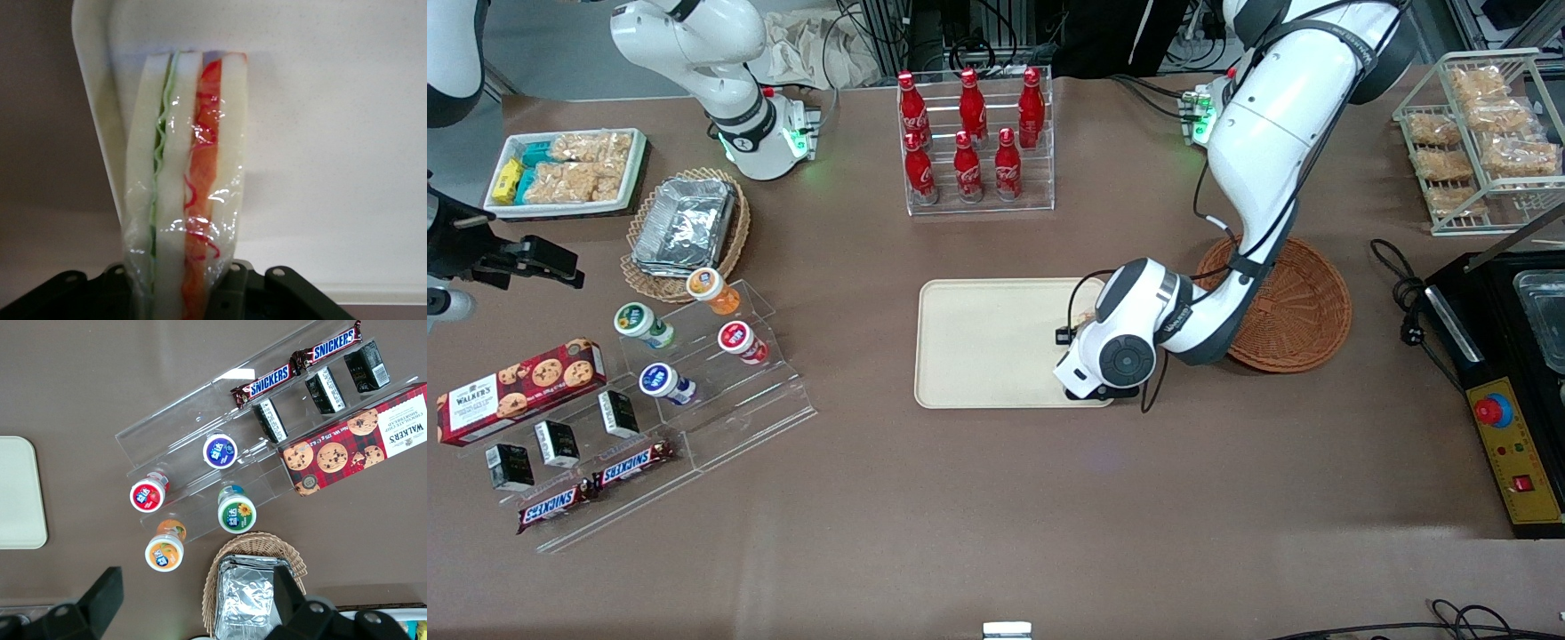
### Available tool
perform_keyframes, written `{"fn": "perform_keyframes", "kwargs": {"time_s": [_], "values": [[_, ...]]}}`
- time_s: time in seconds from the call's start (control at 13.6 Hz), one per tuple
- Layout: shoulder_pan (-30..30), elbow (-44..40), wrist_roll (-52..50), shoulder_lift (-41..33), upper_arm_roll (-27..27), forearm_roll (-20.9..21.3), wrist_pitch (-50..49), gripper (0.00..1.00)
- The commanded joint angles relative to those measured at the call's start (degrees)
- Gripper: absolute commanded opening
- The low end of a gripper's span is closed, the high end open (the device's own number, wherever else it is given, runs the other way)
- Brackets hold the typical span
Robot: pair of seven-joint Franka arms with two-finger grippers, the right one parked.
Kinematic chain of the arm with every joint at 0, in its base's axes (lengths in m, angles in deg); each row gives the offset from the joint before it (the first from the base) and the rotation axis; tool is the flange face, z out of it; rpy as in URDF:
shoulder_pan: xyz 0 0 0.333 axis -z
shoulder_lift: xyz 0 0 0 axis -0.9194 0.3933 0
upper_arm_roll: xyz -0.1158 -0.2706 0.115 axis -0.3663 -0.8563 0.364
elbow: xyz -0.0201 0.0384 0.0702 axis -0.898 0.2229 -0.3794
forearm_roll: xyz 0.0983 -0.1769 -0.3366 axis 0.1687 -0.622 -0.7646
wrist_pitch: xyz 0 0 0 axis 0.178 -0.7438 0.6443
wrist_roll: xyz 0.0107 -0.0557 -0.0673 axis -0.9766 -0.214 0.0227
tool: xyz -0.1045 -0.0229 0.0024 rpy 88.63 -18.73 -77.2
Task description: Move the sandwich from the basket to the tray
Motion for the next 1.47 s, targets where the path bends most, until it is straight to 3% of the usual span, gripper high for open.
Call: {"fn": "perform_keyframes", "kwargs": {"time_s": [0.0,0.44,0.73,1.1,1.4], "values": [[0.58,-1.07,-2.98,0.80,0.24,1.07,-0.57,1.00],[0.58,-1.68,-3.94,-1.48,0.33,1.16,-3.63,1.00],[0.32,-1.86,-9.92,-6.75,0.41,1.25,-5.31,1.00],[-2.75,-2.12,-9.40,-16.67,0.76,1.42,-11.64,1.00],[-5.47,-2.12,-7.83,-22.05,0.76,7.13,-14.63,0.99]]}}
